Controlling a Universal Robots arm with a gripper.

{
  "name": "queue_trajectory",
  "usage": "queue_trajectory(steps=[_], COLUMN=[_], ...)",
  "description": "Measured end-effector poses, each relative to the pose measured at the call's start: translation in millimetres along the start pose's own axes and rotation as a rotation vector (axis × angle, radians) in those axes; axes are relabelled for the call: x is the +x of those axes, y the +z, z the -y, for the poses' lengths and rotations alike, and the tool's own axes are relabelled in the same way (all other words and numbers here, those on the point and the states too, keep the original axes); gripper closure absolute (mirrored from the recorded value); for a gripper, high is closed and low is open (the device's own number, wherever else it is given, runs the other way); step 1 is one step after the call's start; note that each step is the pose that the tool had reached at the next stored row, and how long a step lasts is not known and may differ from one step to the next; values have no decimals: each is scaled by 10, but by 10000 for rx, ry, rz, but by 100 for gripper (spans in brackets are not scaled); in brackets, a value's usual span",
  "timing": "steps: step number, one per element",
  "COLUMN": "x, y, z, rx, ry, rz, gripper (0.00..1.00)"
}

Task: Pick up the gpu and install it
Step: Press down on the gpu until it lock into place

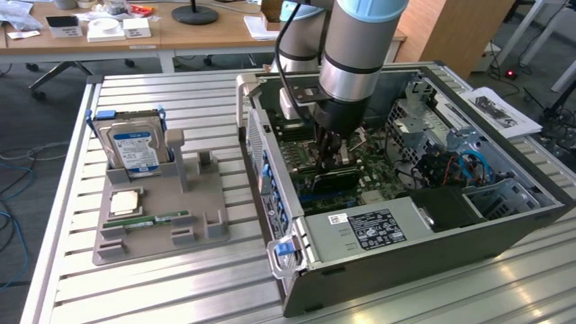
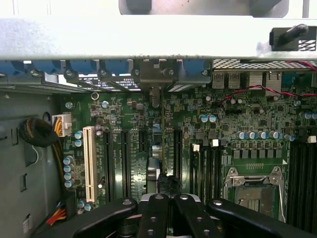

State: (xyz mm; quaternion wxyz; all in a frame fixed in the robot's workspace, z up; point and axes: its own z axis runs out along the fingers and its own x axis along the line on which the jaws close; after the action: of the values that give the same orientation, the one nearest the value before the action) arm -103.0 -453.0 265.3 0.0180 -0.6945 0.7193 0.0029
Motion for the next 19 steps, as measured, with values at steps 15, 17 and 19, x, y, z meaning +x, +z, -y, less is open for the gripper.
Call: queue_trajectory(steps=[15, 17, 19], x=[1, 1, 1], y=[3, 3, 4], z=[-13, -14, -15], rx=[1, 2, 2], ry=[-1, -1, 0], rz=[1, 0, 1], gripper=[89, 89, 89])
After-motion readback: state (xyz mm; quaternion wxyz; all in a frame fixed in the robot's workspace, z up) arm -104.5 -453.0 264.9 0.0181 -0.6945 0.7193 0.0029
